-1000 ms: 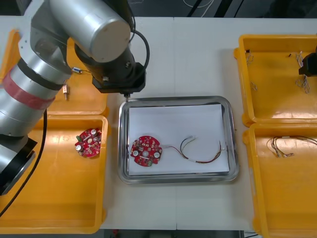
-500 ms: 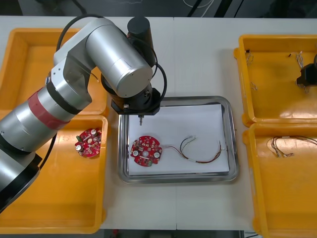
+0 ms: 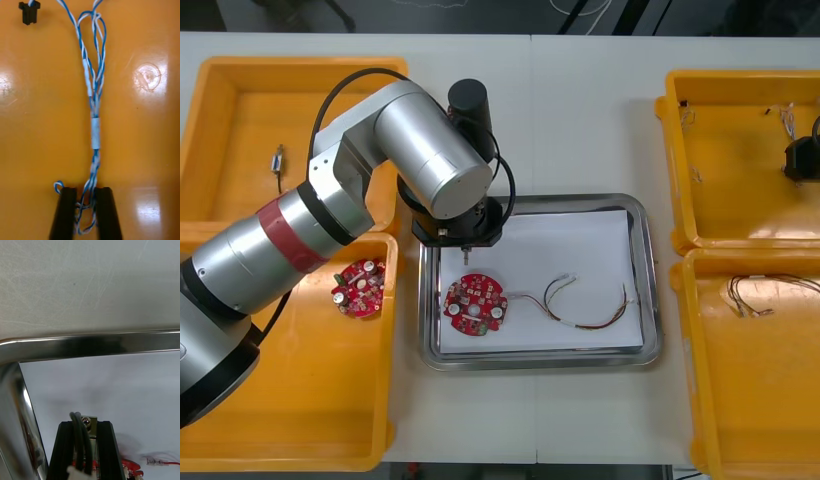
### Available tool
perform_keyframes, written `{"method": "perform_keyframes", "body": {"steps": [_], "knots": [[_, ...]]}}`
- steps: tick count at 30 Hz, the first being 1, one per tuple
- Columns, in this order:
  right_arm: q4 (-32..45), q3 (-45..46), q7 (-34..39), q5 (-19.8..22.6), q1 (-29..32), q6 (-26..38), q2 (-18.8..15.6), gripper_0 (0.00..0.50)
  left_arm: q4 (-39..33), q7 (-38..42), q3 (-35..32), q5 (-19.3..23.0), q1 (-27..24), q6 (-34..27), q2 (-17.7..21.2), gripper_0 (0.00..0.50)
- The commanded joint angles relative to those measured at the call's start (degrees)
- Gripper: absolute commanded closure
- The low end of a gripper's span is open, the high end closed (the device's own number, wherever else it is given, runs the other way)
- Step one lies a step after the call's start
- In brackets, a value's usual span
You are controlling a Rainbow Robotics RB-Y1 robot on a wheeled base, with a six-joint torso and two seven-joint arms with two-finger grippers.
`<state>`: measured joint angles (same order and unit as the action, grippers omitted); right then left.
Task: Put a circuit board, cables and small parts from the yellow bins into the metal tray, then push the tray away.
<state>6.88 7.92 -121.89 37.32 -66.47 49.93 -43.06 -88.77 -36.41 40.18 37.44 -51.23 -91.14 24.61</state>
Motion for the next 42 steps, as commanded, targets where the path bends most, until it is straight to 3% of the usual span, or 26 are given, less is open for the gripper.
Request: {"method": "perform_keyframes", "body": {"steps": [1,13,15,17,18,20,21,31,42], "knots": [[1.7,1.0,-1.5,0.5,0.6,0.6,0.1,0.5,-0.5,4.1,1.2,-0.7,1.0,1.1,-1.0,0.5],[10.2,-0.2,0.3,-1.8,0.6,11.7,-1.6,0.5,-0.5,4.2,1.1,-1.4,2.3,2.9,0.0,0.485],[11.1,-0.3,0.7,-2.0,0.6,12.8,-1.6,0.5,-0.5,4.3,1.1,-1.4,2.4,3.3,0.1,0.376],[12.1,-0.3,1.3,-2.0,0.6,14.6,-1.7,0.5,-0.5,4.7,1.1,-1.5,2.5,3.9,0.2,0.208],[12.3,-0.4,1.5,-2.1,0.6,15.1,-1.6,0.5,-0.5,4.8,1.1,-1.5,2.5,4.0,0.2,0.176],[12.8,-0.4,2.0,-2.1,0.6,16.5,-1.6,0.5,-0.5,5.0,1.1,-1.5,2.4,4.2,0.3,0.021],[13.0,-0.4,2.1,-2.2,0.6,17.0,-1.6,0.5,-0.5,5.1,1.1,-1.5,2.5,4.3,0.3,0.0],[17.7,-0.3,3.6,-3.7,1.2,22.8,-1.6,0.5,-1.9,6.7,0.1,-1.8,2.4,4.2,1.2,0.0],[34.8,-0.4,10.6,-4.1,7.3,34.4,-1.5,0.5,-8.0,7.2,-9.0,3.4,-0.5,-9.0,3.5,0.0]]}}
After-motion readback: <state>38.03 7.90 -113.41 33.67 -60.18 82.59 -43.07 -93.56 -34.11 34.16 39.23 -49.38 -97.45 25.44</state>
